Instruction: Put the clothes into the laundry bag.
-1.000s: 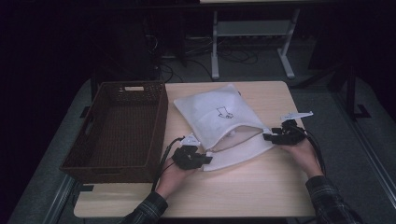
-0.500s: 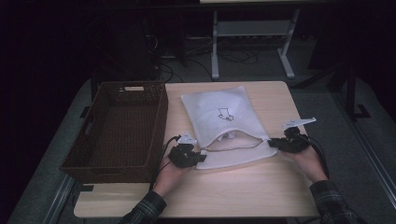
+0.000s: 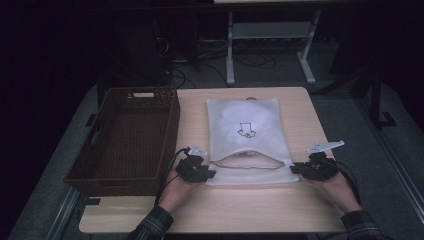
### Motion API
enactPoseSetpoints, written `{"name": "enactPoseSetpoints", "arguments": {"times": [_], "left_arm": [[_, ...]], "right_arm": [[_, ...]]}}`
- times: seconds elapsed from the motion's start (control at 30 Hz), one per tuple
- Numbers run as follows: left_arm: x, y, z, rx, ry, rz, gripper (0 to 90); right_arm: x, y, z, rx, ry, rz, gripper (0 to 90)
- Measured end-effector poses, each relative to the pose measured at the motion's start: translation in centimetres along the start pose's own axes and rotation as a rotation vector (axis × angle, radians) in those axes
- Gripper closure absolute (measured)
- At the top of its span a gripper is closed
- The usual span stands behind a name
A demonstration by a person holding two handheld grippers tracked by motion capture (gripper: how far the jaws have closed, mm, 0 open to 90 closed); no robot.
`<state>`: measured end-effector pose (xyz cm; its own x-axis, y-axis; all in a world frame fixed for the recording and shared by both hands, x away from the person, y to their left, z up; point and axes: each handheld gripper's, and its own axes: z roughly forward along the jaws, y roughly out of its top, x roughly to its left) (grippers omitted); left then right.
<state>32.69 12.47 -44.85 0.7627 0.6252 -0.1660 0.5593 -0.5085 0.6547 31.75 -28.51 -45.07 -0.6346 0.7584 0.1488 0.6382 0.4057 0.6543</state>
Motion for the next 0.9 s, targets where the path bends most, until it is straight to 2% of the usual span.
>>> {"name": "enactPoseSetpoints", "arguments": {"times": [0.13,0.2,0.3,0.37,0.47,0.57,0.67,0.77,0.9], "left_arm": [[-0.5,0.6,-0.9,-0.033,0.012,0.026,53.8],[-0.8,0.9,-1.2,-0.026,0.013,0.039,48.1],[-1.2,1.2,-1.5,-0.006,0.039,0.064,35.7],[-1.4,1.4,-1.9,-0.017,0.046,0.076,33.3],[-1.6,1.7,-2.4,-0.034,0.054,0.099,31.2],[-1.9,2.1,-2.3,-0.046,0.051,0.148,32.7],[-2.0,2.7,-2.2,-0.056,0.029,0.167,38.6],[-2.0,3.7,-2.1,-0.063,-0.010,0.191,46.2],[-2.2,5.1,-2.0,-0.097,-0.016,0.229,51.9]], "right_arm": [[0.4,0.6,-0.6,-0.027,0.006,-0.031,59.2],[0.4,1.0,-1.3,-0.038,-0.003,-0.046,53.4],[0.4,1.2,-2.2,-0.083,0.015,-0.038,47.5],[0.6,1.4,-2.4,-0.104,0.016,-0.039,44.5],[1.1,2.0,-2.3,-0.089,0.046,-0.072,44.5],[1.8,2.6,-2.0,-0.091,0.046,-0.111,44.1],[2.4,3.2,-1.7,-0.091,0.056,-0.143,44.2],[2.7,4.0,-1.4,-0.094,0.068,-0.153,47.6],[2.9,5.1,-1.1,-0.105,0.077,-0.169,52.5]]}}
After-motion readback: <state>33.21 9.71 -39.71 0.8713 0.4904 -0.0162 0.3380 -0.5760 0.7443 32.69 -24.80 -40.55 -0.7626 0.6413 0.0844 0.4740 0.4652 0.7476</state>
